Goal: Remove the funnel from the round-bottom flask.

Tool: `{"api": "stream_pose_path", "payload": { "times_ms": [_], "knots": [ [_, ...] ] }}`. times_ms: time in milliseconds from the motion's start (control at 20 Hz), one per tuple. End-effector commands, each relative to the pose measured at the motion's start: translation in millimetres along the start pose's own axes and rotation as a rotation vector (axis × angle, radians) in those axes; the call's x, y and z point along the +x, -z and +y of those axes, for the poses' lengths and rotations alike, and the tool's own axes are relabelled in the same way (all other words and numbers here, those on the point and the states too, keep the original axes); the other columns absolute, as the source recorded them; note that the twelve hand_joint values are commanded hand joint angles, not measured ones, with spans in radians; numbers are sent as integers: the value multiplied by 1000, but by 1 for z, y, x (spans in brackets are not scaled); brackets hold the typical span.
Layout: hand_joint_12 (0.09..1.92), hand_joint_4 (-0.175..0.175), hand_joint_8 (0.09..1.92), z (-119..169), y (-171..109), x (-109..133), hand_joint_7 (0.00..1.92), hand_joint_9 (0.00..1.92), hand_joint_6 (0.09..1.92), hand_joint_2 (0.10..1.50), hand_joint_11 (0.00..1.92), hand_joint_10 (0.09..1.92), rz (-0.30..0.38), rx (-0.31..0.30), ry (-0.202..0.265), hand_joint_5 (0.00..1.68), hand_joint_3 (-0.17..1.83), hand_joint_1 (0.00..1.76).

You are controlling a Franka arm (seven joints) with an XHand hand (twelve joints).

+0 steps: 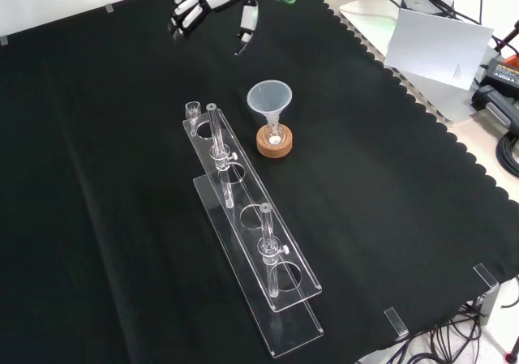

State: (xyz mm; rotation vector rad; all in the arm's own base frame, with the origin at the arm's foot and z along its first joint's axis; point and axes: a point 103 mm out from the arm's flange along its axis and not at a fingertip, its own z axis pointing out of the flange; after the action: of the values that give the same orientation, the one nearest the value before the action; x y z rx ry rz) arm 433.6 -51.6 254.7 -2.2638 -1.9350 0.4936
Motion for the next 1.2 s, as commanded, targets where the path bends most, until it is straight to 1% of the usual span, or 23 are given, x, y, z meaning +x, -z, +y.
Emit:
{"api": "stream_pose_path", "payload": {
  "times_ms": [50,150,250,500,800,950,1000,1050,1150,1200],
  "knots": [
    [1336,-54,705,-47,5,0,78,638,87,711,277,87,31,-20,0,311,376,692],
    [1336,-54,704,-66,13,5,79,640,87,712,278,87,36,-22,3,311,375,691],
    [1336,-54,704,-80,19,9,80,642,87,713,278,87,58,-3,10,311,373,690],
    [1343,-53,715,-106,24,21,119,667,87,722,304,87,155,34,27,310,373,661],
    [1360,-49,713,-124,36,40,143,679,87,744,362,87,237,117,59,284,369,557],
    [1376,-50,706,-129,38,45,135,662,87,761,367,87,276,143,77,270,338,529],
    [1382,-51,714,-131,36,46,120,642,87,769,368,112,283,152,80,263,319,518],
    [1381,-53,721,-132,33,47,107,596,87,780,370,200,288,165,85,255,291,508],
    [1402,-60,717,-134,29,55,42,412,87,786,365,498,272,172,96,215,244,492],
    [1414,-64,665,-135,26,59,21,317,87,782,358,628,264,174,102,188,225,486]
  ]
}}
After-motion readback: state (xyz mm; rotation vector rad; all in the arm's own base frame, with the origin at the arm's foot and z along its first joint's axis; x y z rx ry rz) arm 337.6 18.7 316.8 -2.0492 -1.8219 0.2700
